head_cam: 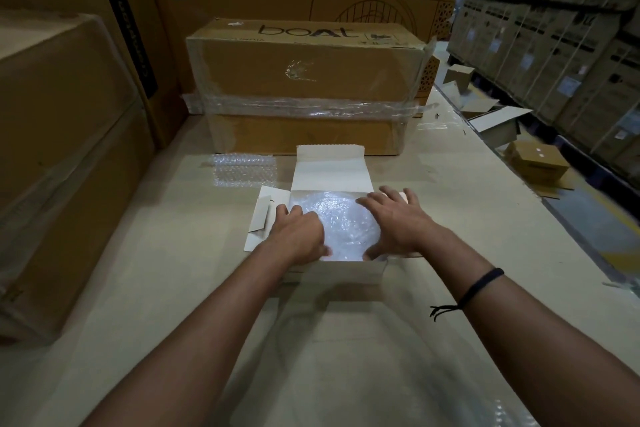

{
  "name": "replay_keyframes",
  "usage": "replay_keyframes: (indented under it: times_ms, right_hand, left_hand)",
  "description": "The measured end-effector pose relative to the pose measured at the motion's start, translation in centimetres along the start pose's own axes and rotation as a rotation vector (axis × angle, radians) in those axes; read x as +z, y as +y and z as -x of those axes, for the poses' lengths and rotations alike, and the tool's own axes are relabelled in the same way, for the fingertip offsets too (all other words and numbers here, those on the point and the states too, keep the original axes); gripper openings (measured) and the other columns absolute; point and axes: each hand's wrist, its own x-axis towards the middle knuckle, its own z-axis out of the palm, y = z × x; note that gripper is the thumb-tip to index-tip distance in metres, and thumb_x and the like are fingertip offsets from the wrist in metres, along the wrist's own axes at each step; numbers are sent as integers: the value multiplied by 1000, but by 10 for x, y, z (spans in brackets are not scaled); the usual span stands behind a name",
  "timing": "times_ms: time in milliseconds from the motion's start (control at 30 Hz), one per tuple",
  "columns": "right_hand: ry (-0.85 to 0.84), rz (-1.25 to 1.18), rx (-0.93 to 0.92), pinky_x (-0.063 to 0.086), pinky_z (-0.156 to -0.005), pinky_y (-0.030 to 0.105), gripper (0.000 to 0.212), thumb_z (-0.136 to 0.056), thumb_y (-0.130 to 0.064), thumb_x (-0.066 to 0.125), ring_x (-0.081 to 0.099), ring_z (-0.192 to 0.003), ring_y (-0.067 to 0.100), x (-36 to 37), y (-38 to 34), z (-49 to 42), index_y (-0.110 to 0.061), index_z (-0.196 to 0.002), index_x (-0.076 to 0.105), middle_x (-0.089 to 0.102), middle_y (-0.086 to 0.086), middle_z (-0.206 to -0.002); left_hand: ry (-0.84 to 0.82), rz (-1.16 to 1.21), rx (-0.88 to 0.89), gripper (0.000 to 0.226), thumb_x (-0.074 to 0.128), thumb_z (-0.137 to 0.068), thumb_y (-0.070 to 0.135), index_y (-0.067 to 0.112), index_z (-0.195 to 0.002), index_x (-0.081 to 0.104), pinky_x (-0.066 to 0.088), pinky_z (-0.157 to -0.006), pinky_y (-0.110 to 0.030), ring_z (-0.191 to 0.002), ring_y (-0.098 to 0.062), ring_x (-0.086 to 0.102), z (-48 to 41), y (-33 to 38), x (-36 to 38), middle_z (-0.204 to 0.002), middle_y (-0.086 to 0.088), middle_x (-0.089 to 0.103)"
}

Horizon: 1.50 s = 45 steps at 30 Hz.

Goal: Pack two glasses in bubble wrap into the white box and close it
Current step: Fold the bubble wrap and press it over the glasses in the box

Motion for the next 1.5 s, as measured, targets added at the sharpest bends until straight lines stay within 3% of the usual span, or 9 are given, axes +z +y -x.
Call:
replay_keyframes:
  times_ms: [133,300,533,700,833,1033,1267,1433,1500]
  right_hand:
    - [-70,105,-19,-5,-114,64,110,-72,-68,66,2,-150,24,5,-3,-7,-18,-154,12,23,4,-159]
    - [-126,135,-9,-8,-113,66,114,-72,-73,62,1,-150,24,12,-6,-17,-12,-154,10,22,7,-160]
    - [-218,134,-43,-11,-112,64,117,-74,-76,57,-8,-150,24,13,-1,-23,-10,-155,3,9,8,-163]
    - [-88,-244,-31,6,-119,49,97,-62,-68,75,11,-148,21,-4,27,-16,-23,-139,38,34,3,-153]
    - [-58,-18,-130,14,-116,46,57,-66,-71,68,23,-141,20,-8,31,-12,-34,-107,56,47,-7,-140]
    - [-279,210,-133,-8,-113,63,53,-84,-67,51,-2,-150,22,-7,7,-15,-35,-125,63,28,-1,-158]
    - [-436,103,-103,-7,-113,64,60,-84,-67,54,-10,-150,19,-11,10,-22,-29,-129,61,16,0,-162]
    - [-267,-332,-1,37,-107,42,81,-68,-55,80,45,-131,23,-39,35,-21,-32,-138,47,43,-5,-148]
    - [-227,-393,-28,43,-102,40,91,-63,-49,86,50,-123,22,-41,29,-29,-34,-140,40,45,-5,-144]
  left_hand:
    - [-51,52,39,9,70,-85,28,26,-94,74,7,-107,-52,-126,-21,35,2,-22,-12,-117,8,63]
    - [-41,-193,-7,39,74,-73,53,35,-107,63,1,-112,-58,-142,-25,17,5,-30,-12,-150,1,34]
    - [-157,-271,-43,52,63,-77,62,31,-119,58,-3,-112,-62,-140,-33,17,-7,-27,-1,-143,-3,39]
    - [-183,72,-40,41,70,-77,55,32,-111,65,-2,-114,-53,-147,-25,4,-2,-47,-12,-157,1,27]
    - [-75,48,-37,37,75,-71,56,33,-99,69,1,-113,-53,-147,-25,3,1,-54,-20,-159,2,22]
    - [-207,-295,-40,56,69,-71,65,31,-115,66,-8,-110,-63,-147,-34,3,-11,-36,-8,-161,-1,14]
    - [-271,-276,-21,53,73,-68,62,34,-112,67,-10,-110,-63,-145,-36,3,-21,-34,-13,-160,-2,17]
    - [-210,-41,-27,39,77,-68,54,31,-97,66,-8,-112,-57,-147,-30,-2,-13,-47,-25,-160,-2,17]
    - [-151,-14,-17,39,78,-68,54,29,-94,63,-3,-113,-56,-146,-29,2,-12,-46,-30,-158,-1,23]
